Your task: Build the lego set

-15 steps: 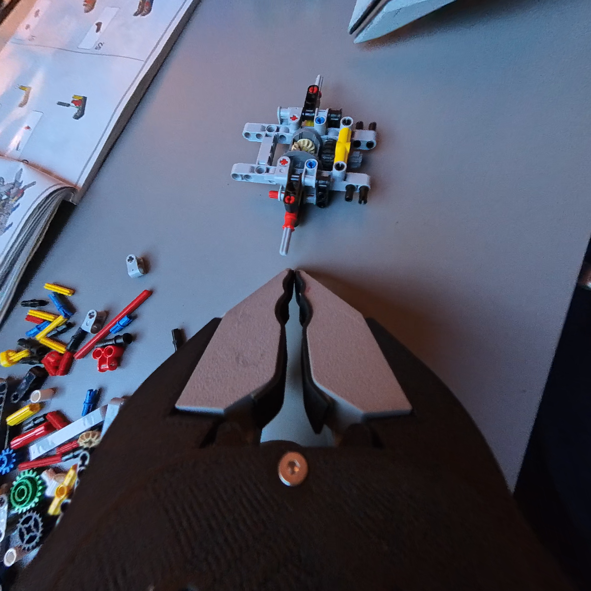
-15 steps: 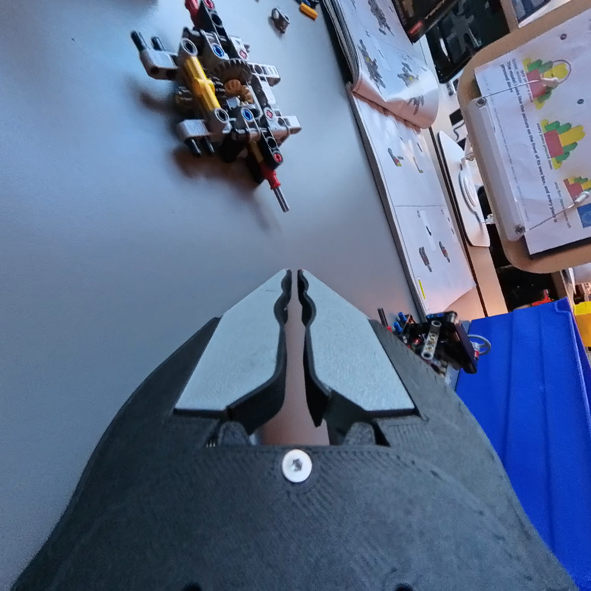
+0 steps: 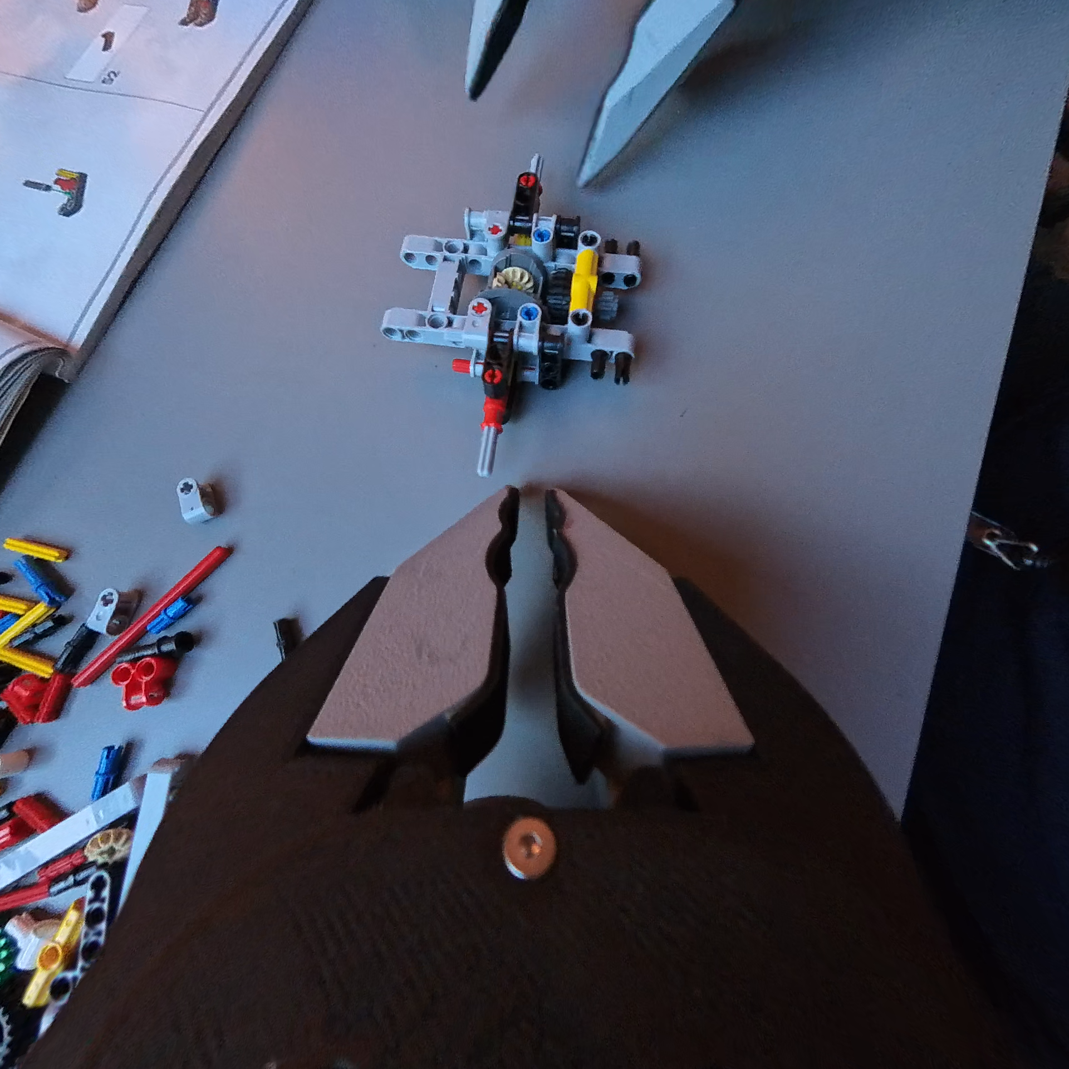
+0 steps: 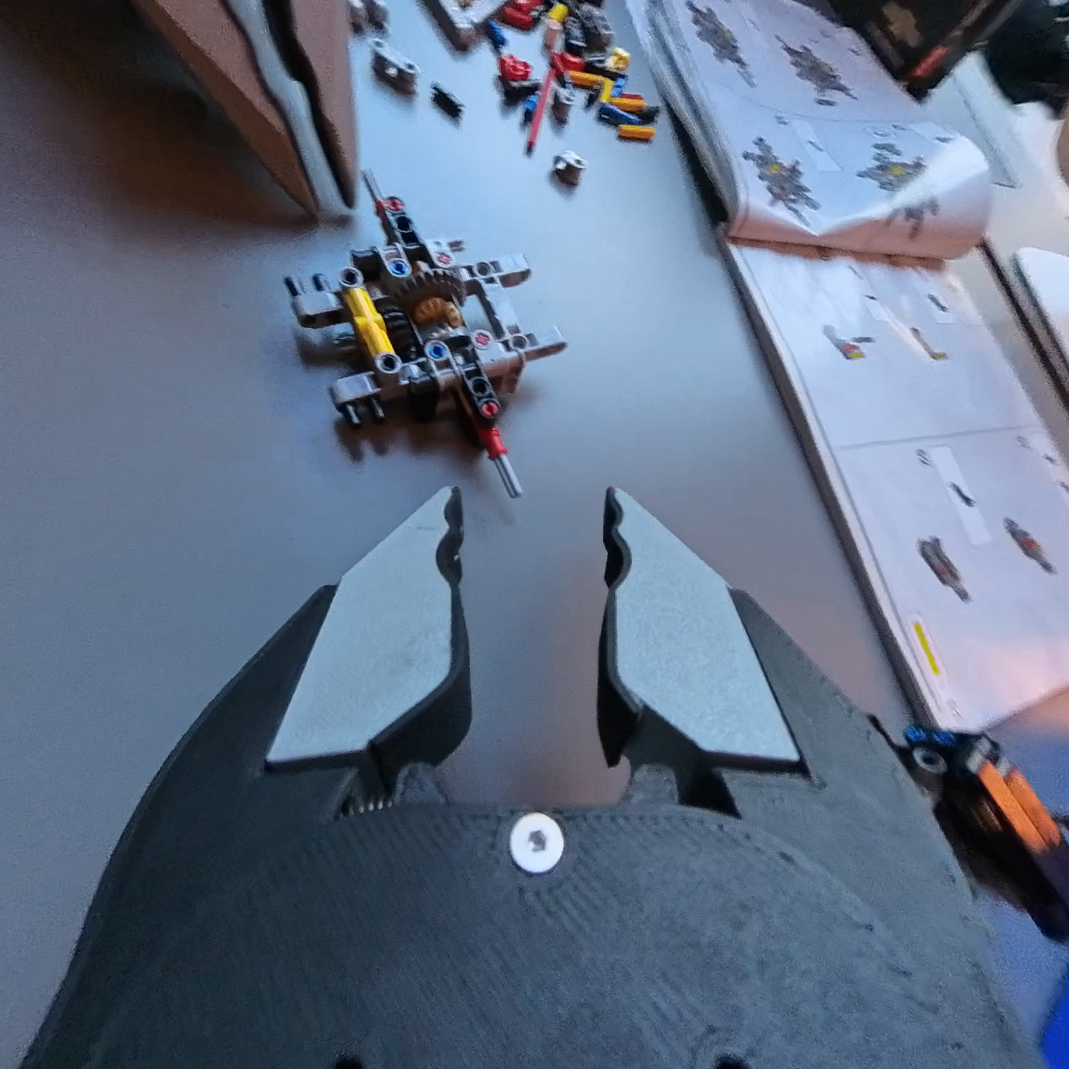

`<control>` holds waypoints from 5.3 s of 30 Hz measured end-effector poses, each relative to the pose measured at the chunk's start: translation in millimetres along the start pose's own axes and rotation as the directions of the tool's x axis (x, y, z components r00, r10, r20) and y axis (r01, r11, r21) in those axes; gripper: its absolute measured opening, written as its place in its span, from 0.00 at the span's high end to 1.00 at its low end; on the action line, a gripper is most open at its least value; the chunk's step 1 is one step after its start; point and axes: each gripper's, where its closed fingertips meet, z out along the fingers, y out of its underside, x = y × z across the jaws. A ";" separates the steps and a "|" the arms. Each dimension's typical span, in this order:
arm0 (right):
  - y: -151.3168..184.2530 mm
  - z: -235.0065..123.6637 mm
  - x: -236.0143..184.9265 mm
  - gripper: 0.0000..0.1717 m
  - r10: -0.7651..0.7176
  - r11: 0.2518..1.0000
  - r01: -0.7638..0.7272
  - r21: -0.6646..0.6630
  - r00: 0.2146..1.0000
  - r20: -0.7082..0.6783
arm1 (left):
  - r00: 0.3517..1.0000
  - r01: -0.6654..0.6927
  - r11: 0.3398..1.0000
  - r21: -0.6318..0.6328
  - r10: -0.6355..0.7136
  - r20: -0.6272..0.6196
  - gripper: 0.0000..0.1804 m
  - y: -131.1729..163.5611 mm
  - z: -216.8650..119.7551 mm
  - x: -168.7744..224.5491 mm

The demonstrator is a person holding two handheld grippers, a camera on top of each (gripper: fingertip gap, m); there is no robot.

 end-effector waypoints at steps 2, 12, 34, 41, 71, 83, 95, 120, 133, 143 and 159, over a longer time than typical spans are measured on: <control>0.3 6.5 -3.2 0.73 -0.016 1.000 0.017 -0.011 0.997 0.072 | 1.000 0.012 1.000 0.000 -0.012 0.003 0.94 -2.2 2.5 -2.6; -8.2 10.4 -31.0 0.97 -0.032 0.999 0.033 0.001 0.965 0.260 | 0.987 0.134 0.991 -0.005 -0.133 0.086 0.95 -6.7 12.6 -40.0; -15.4 14.0 -28.3 0.98 0.083 0.997 -0.081 -0.018 0.978 0.190 | 0.975 0.066 0.998 -0.015 -0.061 0.214 0.94 -6.1 11.3 -49.7; -26.9 9.3 -26.8 0.98 0.234 0.969 -0.248 0.015 0.932 0.278 | 0.981 0.037 0.999 -0.004 -0.035 0.188 0.87 -8.7 11.2 -44.3; -52.8 12.9 -8.5 0.98 0.699 0.606 -0.795 0.024 0.547 0.461 | 0.734 -0.437 0.890 -0.130 0.436 0.520 0.90 -24.8 10.4 -43.3; -48.1 12.8 -0.3 0.98 0.730 0.567 -0.823 0.034 0.521 0.441 | 0.758 -0.411 0.910 -0.058 0.376 0.533 0.80 -31.3 4.0 -43.1; -56.4 -4.6 2.7 0.98 0.652 0.575 -0.815 0.073 0.510 0.561 | 0.767 -0.386 0.921 -0.054 0.353 0.536 0.77 -29.0 1.3 -47.0; -99.3 -115.8 -6.9 0.98 0.028 0.537 -0.790 0.297 0.368 0.929 | 0.791 -0.328 0.939 0.107 0.211 0.574 0.86 -33.1 -29.8 -57.9; -94.3 -131.9 -23.2 0.98 -0.108 0.584 -0.763 0.277 0.265 0.958 | 0.786 -0.356 0.930 0.088 0.247 0.566 0.88 -26.7 -32.4 -56.6; -75.7 -74.7 -9.4 0.99 0.196 0.688 -0.676 0.263 0.522 0.830 | 0.801 -0.384 0.918 0.097 0.279 0.529 0.89 -29.5 -26.9 -49.6; -48.6 -51.7 -6.0 0.92 0.320 0.806 -0.542 0.239 0.738 0.594 | 0.731 -0.538 0.837 -0.100 0.522 0.440 0.95 -14.6 5.2 -24.6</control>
